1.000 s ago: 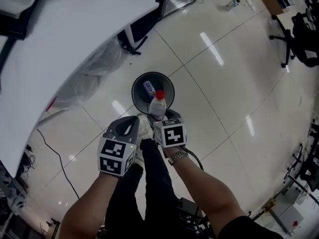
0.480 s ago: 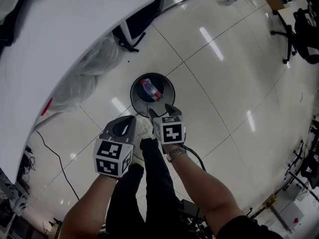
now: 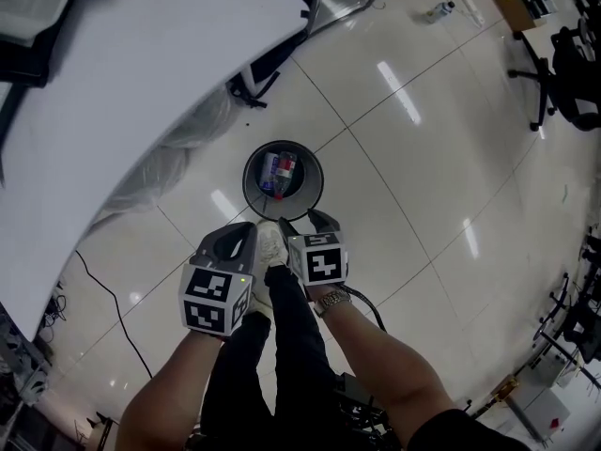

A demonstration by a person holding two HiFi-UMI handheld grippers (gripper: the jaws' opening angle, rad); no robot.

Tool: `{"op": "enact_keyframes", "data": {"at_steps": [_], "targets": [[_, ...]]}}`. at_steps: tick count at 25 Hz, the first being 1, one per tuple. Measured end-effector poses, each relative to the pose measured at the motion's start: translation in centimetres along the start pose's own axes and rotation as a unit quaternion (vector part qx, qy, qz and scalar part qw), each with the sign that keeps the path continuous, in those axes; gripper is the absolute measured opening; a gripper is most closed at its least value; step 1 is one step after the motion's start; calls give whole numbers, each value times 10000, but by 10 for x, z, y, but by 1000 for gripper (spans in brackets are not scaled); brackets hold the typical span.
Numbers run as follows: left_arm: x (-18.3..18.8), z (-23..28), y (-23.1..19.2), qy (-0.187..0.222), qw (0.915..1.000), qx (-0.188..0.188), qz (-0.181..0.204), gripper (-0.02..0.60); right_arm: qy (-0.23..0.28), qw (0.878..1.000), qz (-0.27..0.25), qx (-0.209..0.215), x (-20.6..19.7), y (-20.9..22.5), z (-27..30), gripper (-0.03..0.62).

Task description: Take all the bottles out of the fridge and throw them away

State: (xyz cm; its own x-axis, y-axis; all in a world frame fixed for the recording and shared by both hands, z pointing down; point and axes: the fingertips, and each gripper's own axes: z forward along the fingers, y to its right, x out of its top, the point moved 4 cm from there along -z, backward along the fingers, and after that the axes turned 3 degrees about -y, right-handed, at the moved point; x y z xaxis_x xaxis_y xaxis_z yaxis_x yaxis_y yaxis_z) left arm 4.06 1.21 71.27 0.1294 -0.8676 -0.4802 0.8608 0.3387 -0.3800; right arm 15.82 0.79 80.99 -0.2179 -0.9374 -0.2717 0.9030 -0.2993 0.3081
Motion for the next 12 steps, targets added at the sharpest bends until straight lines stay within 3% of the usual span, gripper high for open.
{"op": "enact_keyframes", "data": {"at_steps": [12], "targets": [[33,-62,14,399,9989,241,42,3,429,9981,-409,193,39,-44,-69,261]]}}
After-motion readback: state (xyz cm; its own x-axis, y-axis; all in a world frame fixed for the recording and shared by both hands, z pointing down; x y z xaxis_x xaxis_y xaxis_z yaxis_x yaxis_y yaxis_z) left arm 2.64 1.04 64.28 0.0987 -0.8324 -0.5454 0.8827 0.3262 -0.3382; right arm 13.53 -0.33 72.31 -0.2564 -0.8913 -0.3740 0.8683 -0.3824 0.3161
